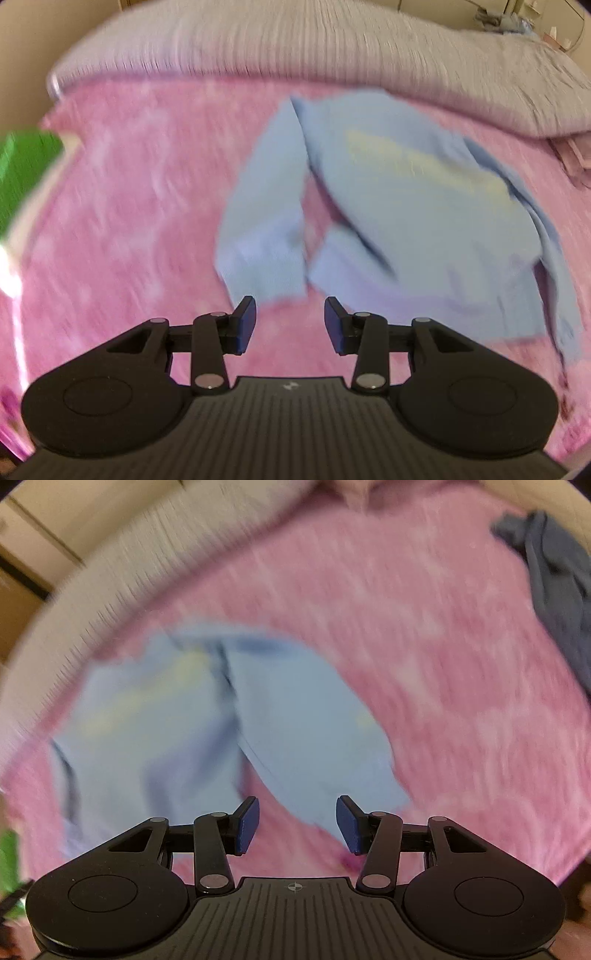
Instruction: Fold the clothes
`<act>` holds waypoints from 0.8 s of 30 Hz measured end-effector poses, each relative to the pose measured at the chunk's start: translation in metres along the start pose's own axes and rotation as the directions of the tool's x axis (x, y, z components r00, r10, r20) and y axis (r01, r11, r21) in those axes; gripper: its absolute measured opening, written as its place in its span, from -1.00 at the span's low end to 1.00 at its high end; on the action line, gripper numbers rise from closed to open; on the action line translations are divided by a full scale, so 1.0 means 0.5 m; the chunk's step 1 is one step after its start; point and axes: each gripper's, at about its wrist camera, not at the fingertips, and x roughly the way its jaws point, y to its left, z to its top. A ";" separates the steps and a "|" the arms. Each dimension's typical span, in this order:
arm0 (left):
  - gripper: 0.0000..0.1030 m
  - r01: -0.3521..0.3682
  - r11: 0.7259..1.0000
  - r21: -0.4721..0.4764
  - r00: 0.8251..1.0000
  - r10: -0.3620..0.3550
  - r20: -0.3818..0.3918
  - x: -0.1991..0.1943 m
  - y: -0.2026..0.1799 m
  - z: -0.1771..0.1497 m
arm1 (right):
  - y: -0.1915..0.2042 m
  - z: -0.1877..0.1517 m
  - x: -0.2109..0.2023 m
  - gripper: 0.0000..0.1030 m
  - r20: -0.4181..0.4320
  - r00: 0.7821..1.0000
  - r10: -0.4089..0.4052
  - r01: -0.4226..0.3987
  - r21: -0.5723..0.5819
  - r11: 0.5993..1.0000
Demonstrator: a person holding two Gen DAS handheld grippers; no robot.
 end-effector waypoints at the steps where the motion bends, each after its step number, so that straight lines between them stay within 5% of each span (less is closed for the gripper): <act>1: -0.31 0.021 1.000 -0.005 1.000 -0.021 -0.017 0.007 -0.005 -0.026 | -0.009 -0.025 0.028 -0.02 -0.031 0.999 -0.023 0.023 0.011 1.000; 5: -0.31 0.075 0.997 -0.024 0.996 -0.076 -0.039 0.021 -0.003 -0.081 | -0.097 -0.090 0.084 -0.02 -0.029 0.999 0.023 -0.015 0.250 0.968; 9: -0.31 0.089 0.992 -0.089 0.995 -0.091 -0.025 0.024 0.016 -0.115 | -0.209 -0.134 0.113 -0.03 0.074 0.991 0.109 -0.131 0.546 0.827; 13: -0.33 0.098 0.976 -0.194 0.995 -0.101 -0.006 0.039 0.027 -0.135 | -0.246 -0.122 0.184 -0.07 0.107 0.990 0.093 -0.140 0.632 0.763; 14: -0.34 0.103 0.971 -0.216 0.994 -0.107 -0.006 0.043 0.027 -0.142 | -0.242 -0.113 0.196 -0.21 0.098 0.992 0.076 -0.121 0.621 0.774; 15: -0.37 0.100 0.967 -0.234 0.994 -0.106 -0.012 0.046 0.022 -0.151 | -0.234 -0.104 0.205 -0.69 0.098 0.994 0.057 -0.105 0.603 0.791; 16: -0.41 0.097 0.965 -0.245 0.994 -0.105 -0.018 0.051 0.018 -0.156 | -0.225 -0.090 0.198 -0.86 0.115 0.992 0.045 -0.102 0.552 0.827; 19: -0.42 0.101 0.964 -0.246 0.995 -0.103 0.003 0.033 0.002 -0.163 | -0.203 -0.040 0.137 -0.88 0.223 0.974 0.030 -0.111 0.359 0.927; 21: -0.42 0.106 0.967 -0.234 0.994 -0.100 0.035 0.004 -0.006 -0.163 | -0.218 0.003 0.057 -0.89 0.364 0.931 0.010 -0.119 0.280 0.953; 24: -0.40 0.085 0.972 -0.219 0.995 -0.069 0.077 -0.030 -0.007 -0.162 | -0.263 0.084 -0.059 -0.88 0.544 0.835 -0.083 -0.053 0.230 0.972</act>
